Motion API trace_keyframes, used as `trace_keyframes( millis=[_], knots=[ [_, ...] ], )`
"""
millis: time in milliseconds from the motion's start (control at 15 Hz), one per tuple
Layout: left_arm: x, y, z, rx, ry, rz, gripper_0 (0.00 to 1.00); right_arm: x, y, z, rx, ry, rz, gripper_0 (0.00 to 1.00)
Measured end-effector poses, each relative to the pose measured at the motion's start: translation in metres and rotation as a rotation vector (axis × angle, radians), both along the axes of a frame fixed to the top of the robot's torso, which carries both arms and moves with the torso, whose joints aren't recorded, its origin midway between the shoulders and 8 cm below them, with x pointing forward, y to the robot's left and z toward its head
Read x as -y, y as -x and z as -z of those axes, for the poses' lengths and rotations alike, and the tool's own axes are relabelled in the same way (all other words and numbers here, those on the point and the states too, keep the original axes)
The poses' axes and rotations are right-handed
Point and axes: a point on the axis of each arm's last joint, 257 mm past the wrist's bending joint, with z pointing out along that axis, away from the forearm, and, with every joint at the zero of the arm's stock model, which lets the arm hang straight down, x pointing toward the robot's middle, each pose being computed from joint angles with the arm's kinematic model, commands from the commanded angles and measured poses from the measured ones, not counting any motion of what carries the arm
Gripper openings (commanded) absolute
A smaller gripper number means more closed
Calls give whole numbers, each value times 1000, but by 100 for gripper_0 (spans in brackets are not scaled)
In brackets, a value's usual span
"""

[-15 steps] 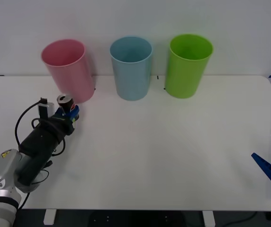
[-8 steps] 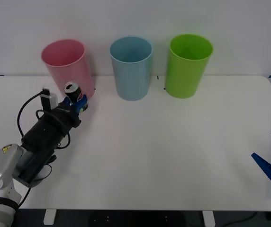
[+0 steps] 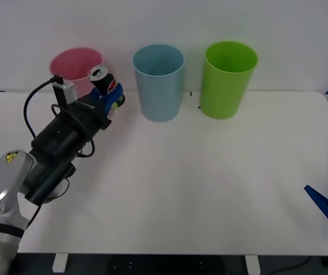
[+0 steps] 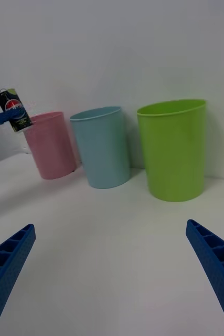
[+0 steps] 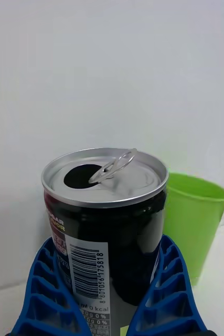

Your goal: Grasp the object on the table and drop it into the matching bin: aluminum can to the light blue bin, PET bottle to the pink bin.

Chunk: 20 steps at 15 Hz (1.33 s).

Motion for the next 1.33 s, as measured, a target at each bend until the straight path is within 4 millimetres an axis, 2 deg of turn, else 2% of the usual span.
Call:
trace_keyframes(
  millis=[267, 400, 600, 867, 1067, 1333],
  knots=[
    [0, -24, -45, 39, 45, -47, 0, 0, 0, 0, 0, 0, 0, 100],
    [3, -42, -57, 29, 65, -64, 0, 0, 0, 0, 0, 0, 0, 100],
    [18, -76, -67, 1, 69, -58, 0, 0, 0, 0, 0, 0, 0, 100],
    [52, -114, -77, -45, 33, -39, 0, 0, 0, 0, 0, 0, 0, 100],
    [76, -137, -79, -76, -4, -50, 0, 0, 0, 0, 0, 0, 0, 100],
    [100, -156, -81, -107, -41, -79, 0, 0, 0, 0, 0, 0, 0, 100]
  ],
)
